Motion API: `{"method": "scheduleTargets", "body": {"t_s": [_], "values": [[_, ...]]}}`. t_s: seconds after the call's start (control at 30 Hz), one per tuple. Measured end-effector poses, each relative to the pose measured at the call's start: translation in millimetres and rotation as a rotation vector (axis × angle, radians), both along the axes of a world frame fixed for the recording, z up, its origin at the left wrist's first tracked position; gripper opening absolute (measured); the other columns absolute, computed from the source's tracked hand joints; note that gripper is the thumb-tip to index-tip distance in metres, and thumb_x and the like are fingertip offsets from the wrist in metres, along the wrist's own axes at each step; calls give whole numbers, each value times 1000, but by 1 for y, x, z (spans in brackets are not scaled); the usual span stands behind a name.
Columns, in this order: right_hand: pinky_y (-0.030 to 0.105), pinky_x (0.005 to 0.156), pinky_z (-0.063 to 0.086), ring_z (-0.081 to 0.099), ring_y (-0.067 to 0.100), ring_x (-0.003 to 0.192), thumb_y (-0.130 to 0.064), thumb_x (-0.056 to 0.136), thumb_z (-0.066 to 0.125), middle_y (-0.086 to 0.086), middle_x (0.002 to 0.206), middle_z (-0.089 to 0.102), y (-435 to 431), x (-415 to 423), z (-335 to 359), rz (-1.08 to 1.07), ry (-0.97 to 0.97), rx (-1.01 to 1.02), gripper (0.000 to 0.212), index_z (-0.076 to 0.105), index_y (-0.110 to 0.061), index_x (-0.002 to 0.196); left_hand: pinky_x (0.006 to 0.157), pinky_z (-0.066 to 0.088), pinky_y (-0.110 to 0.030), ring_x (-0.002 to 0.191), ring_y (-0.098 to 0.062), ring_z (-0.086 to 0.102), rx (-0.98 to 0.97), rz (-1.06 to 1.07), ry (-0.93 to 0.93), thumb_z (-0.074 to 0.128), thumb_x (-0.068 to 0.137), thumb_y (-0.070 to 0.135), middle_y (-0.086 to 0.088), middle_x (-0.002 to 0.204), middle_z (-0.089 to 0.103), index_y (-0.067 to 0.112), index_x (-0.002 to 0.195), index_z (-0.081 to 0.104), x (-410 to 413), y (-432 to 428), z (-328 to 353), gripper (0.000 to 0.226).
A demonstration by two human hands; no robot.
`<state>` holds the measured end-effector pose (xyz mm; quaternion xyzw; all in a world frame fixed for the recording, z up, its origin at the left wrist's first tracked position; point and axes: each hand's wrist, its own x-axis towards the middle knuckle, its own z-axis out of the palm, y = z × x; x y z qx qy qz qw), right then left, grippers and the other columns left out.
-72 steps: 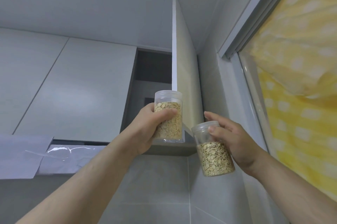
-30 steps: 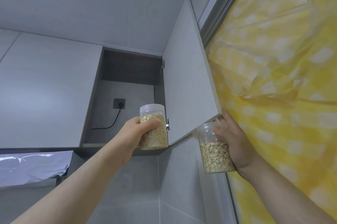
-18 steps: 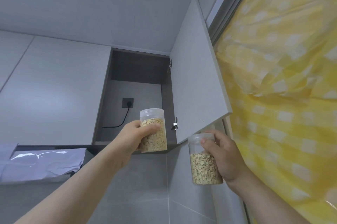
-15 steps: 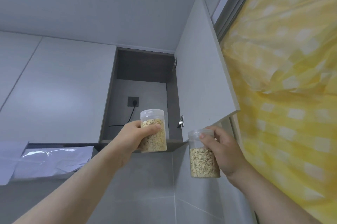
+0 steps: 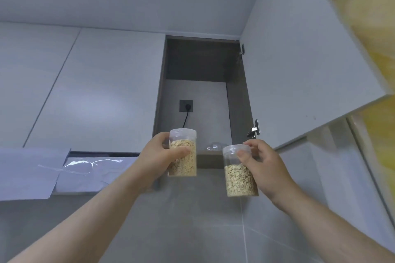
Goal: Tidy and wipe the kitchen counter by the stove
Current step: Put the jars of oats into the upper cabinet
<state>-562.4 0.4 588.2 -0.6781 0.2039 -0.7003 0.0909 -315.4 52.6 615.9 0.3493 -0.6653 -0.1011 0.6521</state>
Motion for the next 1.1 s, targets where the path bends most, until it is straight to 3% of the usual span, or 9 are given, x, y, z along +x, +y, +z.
{"method": "scheduleTargets", "body": {"t_s": [0.13, 0.27, 0.37, 0.57, 0.67, 0.73, 0.8, 0.97, 1.1], "values": [[28, 78, 52, 62, 11, 98, -33, 90, 66, -5, 107, 64, -37, 34, 13, -34, 24, -22, 13, 61, -29, 101, 62, 55, -23, 79, -11, 72, -83, 47, -5, 75, 83, 21, -6, 98, 70, 37, 139, 39, 36, -35, 9, 69], [6, 56, 43, 58, 0, 84, -30, 93, 62, -9, 101, 60, -67, 69, 35, -62, 39, -80, 13, 58, -23, 104, 56, 52, -17, 72, -4, 71, -143, 33, -66, 72, 86, 21, -1, 96, 69, 34, 124, 48, 61, -67, 34, 47], [10, 61, 39, 52, -7, 90, -35, 95, 59, -15, 105, 56, -90, 94, 56, -95, 61, -119, 16, 55, -27, 108, 63, 56, -23, 81, -8, 69, -149, 78, -110, 73, 85, 24, 2, 99, 66, 38, 112, 45, 74, -96, 55, 40], [8, 54, 41, 54, -9, 82, -34, 99, 52, -20, 100, 52, -125, 125, 96, -88, 12, -180, 17, 52, -28, 115, 73, 54, -26, 104, -19, 60, -223, 320, -197, 70, 84, 39, 5, 123, 52, 31, 142, 33, 84, -152, 89, 70], [15, 57, 43, 54, -2, 83, -32, 100, 51, -21, 97, 50, -142, 130, 110, -78, 7, -172, 15, 50, -29, 115, 71, 55, -24, 102, -20, 59, -257, 389, -200, 67, 87, 40, 2, 124, 52, 30, 137, 35, 82, -167, 101, 61], [10, 51, 42, 53, -2, 79, -31, 101, 50, -19, 96, 50, -154, 131, 118, -45, -3, -152, 12, 49, -29, 113, 61, 49, -16, 99, -18, 57, -279, 453, -231, 65, 88, 39, 1, 124, 51, 30, 137, 35, 79, -174, 104, 58], [12, 52, 40, 53, -2, 81, -34, 102, 48, -10, 104, 55, -164, 134, 126, -23, -16, -123, 17, 50, -27, 117, 63, 45, -15, 99, -15, 54, -275, 504, -259, 63, 90, 39, 2, 127, 50, 29, 139, 34, 79, -182, 106, 58], [12, 52, 39, 55, -1, 81, -36, 102, 46, -11, 101, 56, -182, 140, 139, 42, 5, -84, 17, 50, -26, 116, 76, 50, -26, 90, -11, 52, -242, 617, -329, 58, 91, 42, 7, 111, 52, 26, 128, 42, 78, -192, 109, 43], [16, 63, 38, 52, 2, 89, -38, 101, 49, -11, 109, 52, -197, 145, 138, -8, 106, -88, 26, 50, -27, 124, 81, 57, -38, 88, -14, 57, -264, 698, -370, 51, 91, 47, 1, 107, 58, 24, 120, 42, 78, -200, 107, 38]]}}
